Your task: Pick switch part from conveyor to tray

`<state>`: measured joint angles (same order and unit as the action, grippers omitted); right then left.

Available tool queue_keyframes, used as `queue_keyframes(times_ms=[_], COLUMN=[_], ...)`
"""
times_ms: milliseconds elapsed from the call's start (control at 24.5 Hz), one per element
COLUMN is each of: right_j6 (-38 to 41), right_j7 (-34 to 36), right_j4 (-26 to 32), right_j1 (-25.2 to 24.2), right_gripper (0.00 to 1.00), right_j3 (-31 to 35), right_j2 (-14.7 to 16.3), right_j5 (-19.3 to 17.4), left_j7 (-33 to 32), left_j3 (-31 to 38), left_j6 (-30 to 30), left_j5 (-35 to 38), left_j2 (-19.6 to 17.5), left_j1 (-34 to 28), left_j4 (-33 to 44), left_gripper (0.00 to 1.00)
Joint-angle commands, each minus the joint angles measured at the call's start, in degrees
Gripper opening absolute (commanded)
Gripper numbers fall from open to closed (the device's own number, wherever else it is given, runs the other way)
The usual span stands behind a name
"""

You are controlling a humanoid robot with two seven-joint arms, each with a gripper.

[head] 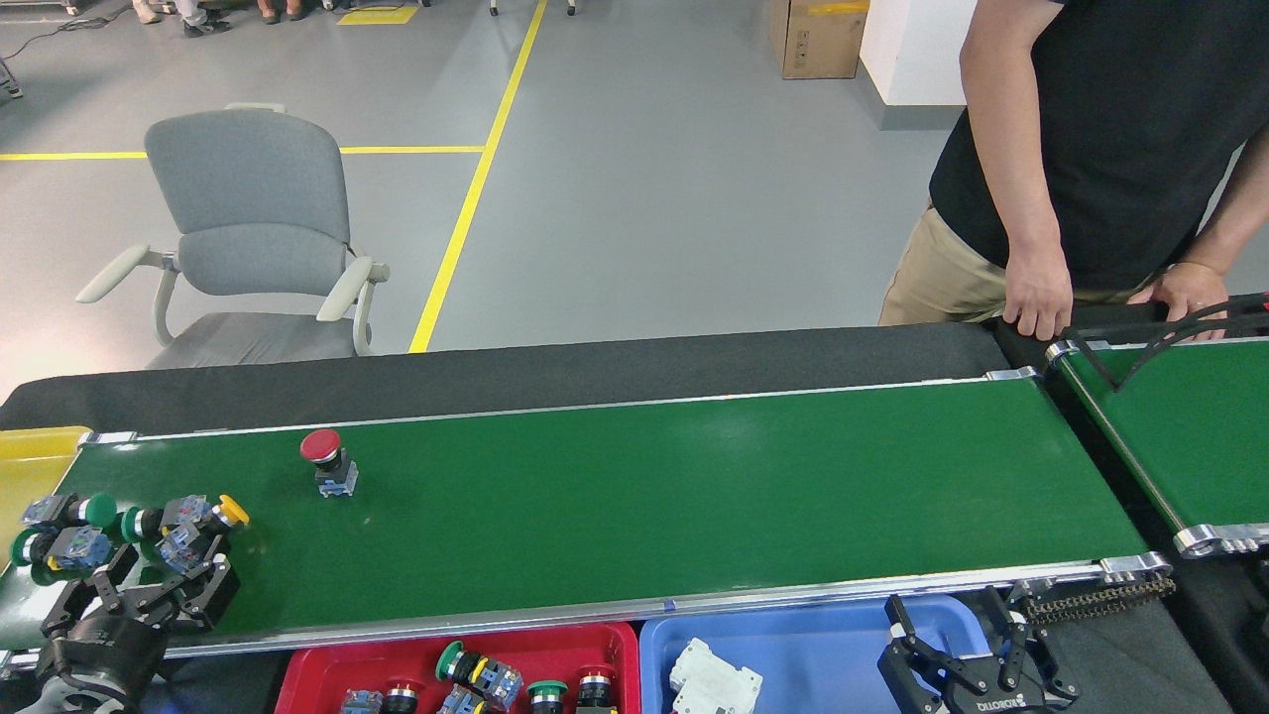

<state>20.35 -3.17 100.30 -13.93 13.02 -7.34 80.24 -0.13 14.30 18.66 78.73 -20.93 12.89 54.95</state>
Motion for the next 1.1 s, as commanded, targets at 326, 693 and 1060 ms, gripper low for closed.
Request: queue_keyframes(times_ms=[326,693,1060], right_j6=[0.0,0.0,-0.2], right_j7=[0.1,0.1,0.1], right_j4=[0.6,0.6,0.8], right_j1=[0.1,0.0,0.1], right_gripper=[0.99,0.99,0.99], right_j3=[-0.1,0.3,0.9], right_j2=[0.6,1.0,1.4], right_j5=[-0.3,-0.4,-0.6], left_j7=[5.4,6.7,7.1], left_j3=[-2.0,-3.6,-10.4], left_j6=[-2.0,4.8,9.5], left_j5=[-0.2,-2.0,-1.7], left_j2=[0.1,6.8,14.3], left_j1=[1.9,-28.5,-41.6], left_j4=[-4.0,37.1,46.9], left_gripper=[0.17,0.1,0.99])
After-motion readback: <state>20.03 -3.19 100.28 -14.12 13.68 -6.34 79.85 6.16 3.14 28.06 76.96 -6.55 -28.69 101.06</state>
